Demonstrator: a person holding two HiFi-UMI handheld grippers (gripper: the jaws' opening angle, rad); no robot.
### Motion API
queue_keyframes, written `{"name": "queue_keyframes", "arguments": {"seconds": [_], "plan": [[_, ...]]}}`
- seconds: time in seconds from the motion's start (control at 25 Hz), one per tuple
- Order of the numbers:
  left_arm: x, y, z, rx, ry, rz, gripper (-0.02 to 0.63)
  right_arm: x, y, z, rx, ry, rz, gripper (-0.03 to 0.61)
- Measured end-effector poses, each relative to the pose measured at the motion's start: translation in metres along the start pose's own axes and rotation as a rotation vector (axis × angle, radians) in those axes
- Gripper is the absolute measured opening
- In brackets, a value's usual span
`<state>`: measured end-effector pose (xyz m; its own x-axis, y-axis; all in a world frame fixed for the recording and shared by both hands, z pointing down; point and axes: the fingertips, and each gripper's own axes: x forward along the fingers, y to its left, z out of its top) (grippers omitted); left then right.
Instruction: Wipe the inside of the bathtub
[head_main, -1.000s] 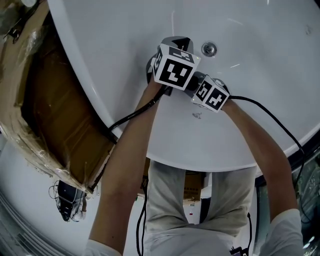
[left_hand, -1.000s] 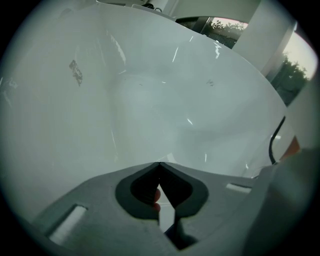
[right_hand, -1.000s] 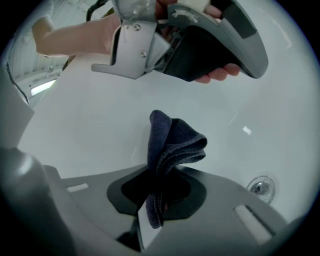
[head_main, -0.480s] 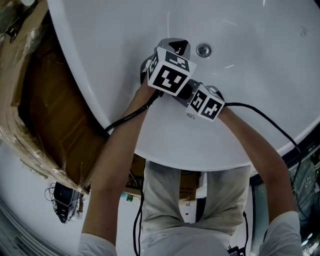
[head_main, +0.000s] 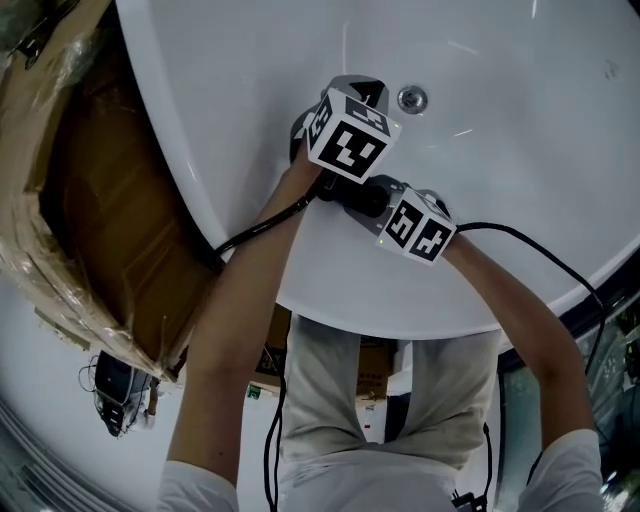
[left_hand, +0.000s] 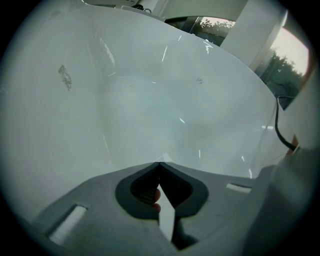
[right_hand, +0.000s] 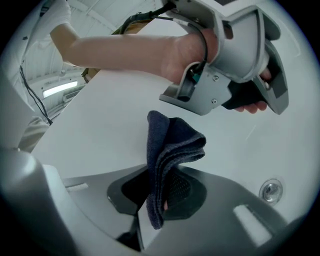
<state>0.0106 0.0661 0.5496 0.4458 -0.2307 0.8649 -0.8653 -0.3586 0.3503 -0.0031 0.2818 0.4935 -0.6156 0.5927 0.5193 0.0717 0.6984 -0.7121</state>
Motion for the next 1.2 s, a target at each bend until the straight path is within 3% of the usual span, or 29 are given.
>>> {"name": "queue_keyframes", "arguments": {"seconds": [1.2], "plan": [[0.003,-0.004,-0.001,0.025,0.002,-0.014,0.0,-0.039,0.114,0.041,-0.02,-0.121,0.199,0.055]]}}
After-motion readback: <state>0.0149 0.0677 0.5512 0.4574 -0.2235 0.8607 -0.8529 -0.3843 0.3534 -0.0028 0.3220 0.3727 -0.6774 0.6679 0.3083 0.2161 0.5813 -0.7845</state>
